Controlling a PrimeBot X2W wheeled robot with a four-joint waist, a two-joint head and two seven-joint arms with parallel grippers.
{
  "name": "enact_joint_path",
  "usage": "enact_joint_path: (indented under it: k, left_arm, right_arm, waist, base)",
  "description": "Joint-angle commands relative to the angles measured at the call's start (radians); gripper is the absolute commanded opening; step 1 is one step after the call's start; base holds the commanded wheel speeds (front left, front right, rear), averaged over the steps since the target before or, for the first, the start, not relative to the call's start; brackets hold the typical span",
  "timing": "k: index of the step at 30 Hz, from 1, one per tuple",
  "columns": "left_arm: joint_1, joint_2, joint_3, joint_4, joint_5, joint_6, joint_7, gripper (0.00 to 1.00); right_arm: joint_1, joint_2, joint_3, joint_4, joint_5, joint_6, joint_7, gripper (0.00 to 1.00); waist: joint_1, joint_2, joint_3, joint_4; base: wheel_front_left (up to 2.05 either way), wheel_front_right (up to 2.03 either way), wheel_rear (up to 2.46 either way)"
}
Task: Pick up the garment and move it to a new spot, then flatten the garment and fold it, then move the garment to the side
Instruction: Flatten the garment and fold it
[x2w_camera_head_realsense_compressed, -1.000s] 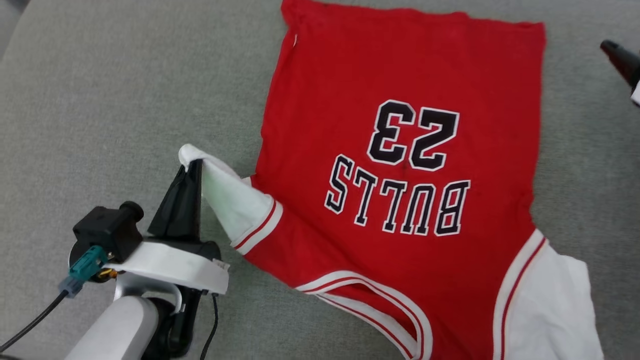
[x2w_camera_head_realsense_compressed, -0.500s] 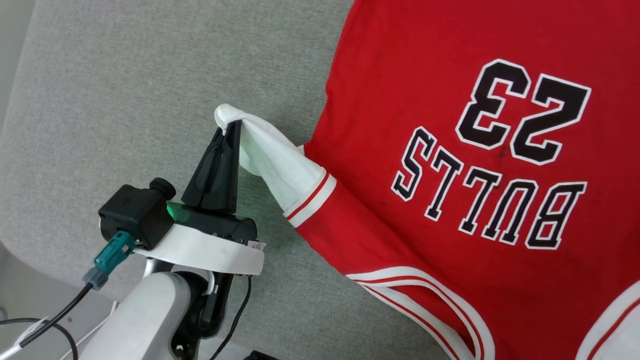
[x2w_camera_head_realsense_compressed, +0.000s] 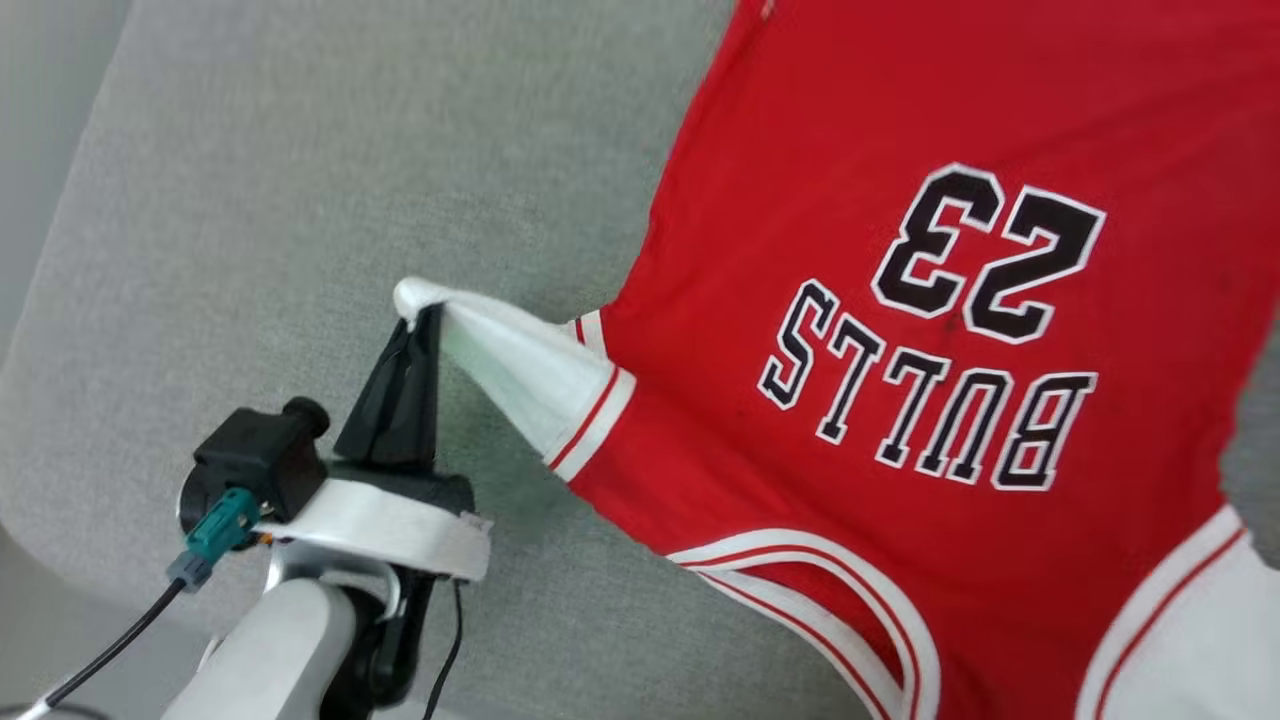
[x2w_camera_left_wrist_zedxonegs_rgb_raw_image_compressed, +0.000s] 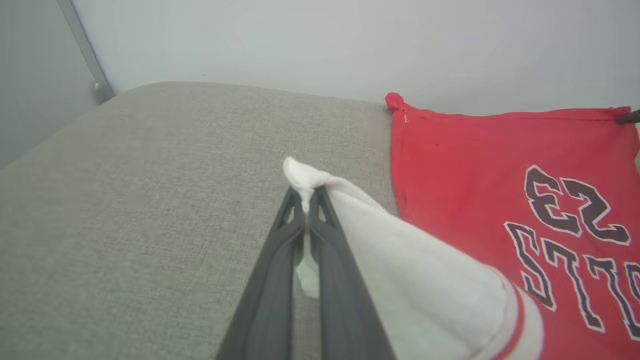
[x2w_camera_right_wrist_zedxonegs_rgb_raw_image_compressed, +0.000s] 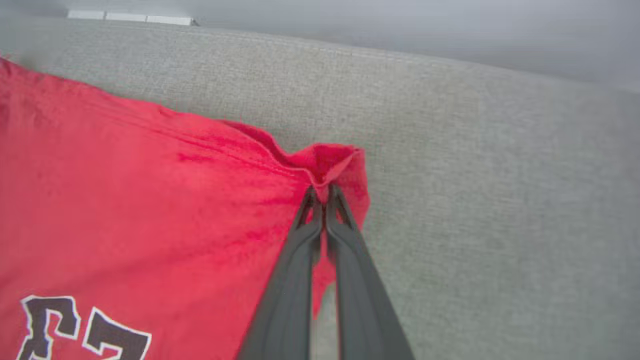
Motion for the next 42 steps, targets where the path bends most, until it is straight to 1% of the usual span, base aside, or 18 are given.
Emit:
enact_joint_path:
  k: [1, 3, 5, 8, 12, 15, 17, 20, 23, 26, 27, 28, 29, 32, 35, 36, 40, 42]
  left_arm:
    - [0.024, 0.009, 0.009, 0.01, -0.007, 0.006, -0.002, 0.0]
    - [0.056, 0.02, 0.022, 0.024, -0.019, 0.017, -0.001, 0.0]
    - [0.085, 0.031, 0.035, 0.031, -0.031, 0.03, 0.002, 0.0]
    - [0.14, 0.047, 0.06, 0.046, -0.053, 0.048, 0.003, 0.0]
    - [0.217, 0.071, 0.093, 0.057, -0.086, 0.076, 0.011, 0.0]
    - [0.275, 0.091, 0.116, 0.065, -0.105, 0.096, 0.016, 0.0]
    - [0.303, 0.101, 0.129, 0.061, -0.114, 0.108, 0.023, 0.0]
    - [0.345, 0.118, 0.146, 0.059, -0.132, 0.122, 0.03, 0.0]
    - [0.374, 0.125, 0.157, 0.057, -0.143, 0.13, 0.033, 0.0]
    - [0.392, 0.129, 0.159, 0.057, -0.146, 0.138, 0.041, 0.0]
    - [0.395, 0.13, 0.159, 0.056, -0.148, 0.141, 0.042, 0.0]
    - [0.394, 0.13, 0.157, 0.053, -0.149, 0.141, 0.045, 0.0]
    - [0.393, 0.131, 0.155, 0.052, -0.15, 0.14, 0.048, 0.0]
    - [0.392, 0.136, 0.154, 0.049, -0.15, 0.141, 0.052, 0.0]
    - [0.374, 0.141, 0.148, 0.045, -0.143, 0.136, 0.059, 0.0]
    - [0.374, 0.141, 0.148, 0.045, -0.143, 0.136, 0.059, 0.0]
    - [0.334, 0.144, 0.14, 0.037, -0.134, 0.127, 0.066, 0.0]
    - [0.309, 0.143, 0.13, 0.036, -0.125, 0.12, 0.069, 0.0]
  right_arm:
    - [0.046, -0.021, 0.034, -0.028, 0.015, -0.001, 0.003, 0.0]
    - [0.11, -0.039, 0.09, -0.085, 0.068, -0.001, 0.015, 0.0]
    - [0.183, -0.074, 0.139, -0.155, 0.119, -0.001, 0.026, 0.0]
    - [0.332, -0.107, 0.198, -0.26, 0.193, -0.001, 0.037, 0.0]
    - [0.557, -0.138, 0.233, -0.408, 0.269, -0.001, 0.06, 0.0]
    - [0.745, -0.135, 0.234, -0.516, 0.308, -0.001, 0.069, 0.0]
    - [0.862, -0.127, 0.216, -0.583, 0.319, -0.001, 0.074, 0.0]
    - [1.041, -0.09, 0.176, -0.671, 0.323, -0.001, 0.089, 0.0]
    - [1.195, -0.04, 0.123, -0.744, 0.303, -0.001, 0.108, 0.0]
    - [1.307, 0.035, 0.076, -0.794, 0.282, -0.001, 0.12, 0.0]
    - [1.332, 0.059, 0.061, -0.801, 0.277, -0.001, 0.118, 0.05]
    - [1.354, 0.08, 0.048, -0.806, 0.269, -0.001, 0.11, 0.75]
    - [1.367, 0.103, 0.036, -0.814, 0.265, -0.001, 0.099, 1.0]
    - [1.355, 0.146, 0.005, -0.844, 0.249, -0.001, 0.012, 1.0]
    - [1.298, 0.168, -0.021, -0.856, 0.227, -0.001, -0.151, 1.0]
    - [1.298, 0.168, -0.021, -0.856, 0.227, -0.001, -0.151, 1.0]
    - [1.19, 0.196, -0.03, -0.813, 0.223, -0.001, -0.374, 1.0]
    - [1.132, 0.199, -0.01, -0.773, 0.226, -0.001, -0.441, 1.0]
  waist:
    - [-0.0001, 0.0, -0.074, -0.052]
    - [-0.0001, 0.0, -0.121, -0.08]
    - [-0.0001, 0.0, -0.159, -0.108]
    - [-0.0001, 0.0, -0.224, -0.155]
    - [-0.0001, 0.0, -0.302, -0.215]
    - [-0.0001, 0.0, -0.356, -0.256]
    - [-0.0001, 0.0, -0.383, -0.278]
    - [-0.0001, 0.0, -0.419, -0.306]
    - [-0.0001, 0.0, -0.441, -0.329]
    - [-0.0001, 0.0, -0.453, -0.347]
    - [-0.0001, 0.0, -0.454, -0.353]
    - [-0.0001, 0.0, -0.455, -0.355]
    - [-0.0001, 0.0, -0.455, -0.357]
    - [-0.0001, 0.0, -0.45, -0.364]
    - [-0.0001, 0.0, -0.437, -0.366]
    - [-0.0001, 0.0, -0.437, -0.366]
    - [-0.0001, 0.0, -0.4, -0.36]
    - [-0.0001, 0.0, -0.379, -0.352]
  base:
    - [0.0, 0.0, 0.0]
    - [0.0, 0.0, 0.0]
    - [0.0, 0.0, 0.0]
    - [0.0, 0.0, 0.0]
    - [0.0, 0.0, 0.0]
    - [0.0, 0.0, 0.0]
    - [0.0, 0.0, 0.0]
    - [0.0, 0.0, 0.0]
    - [0.0, 0.0, 0.0]
    - [0.0, 0.0, 0.0]
    - [0.0, 0.0, 0.0]
    - [0.0, 0.0, 0.0]
    - [0.0, 0.0, 0.0]
    - [0.0, 0.0, 0.0]
    - [0.0, 0.0, 0.0]
    - [0.0, 0.0, 0.0]
    - [0.0, 0.0, 0.0]
    - [0.0, 0.0, 0.0]
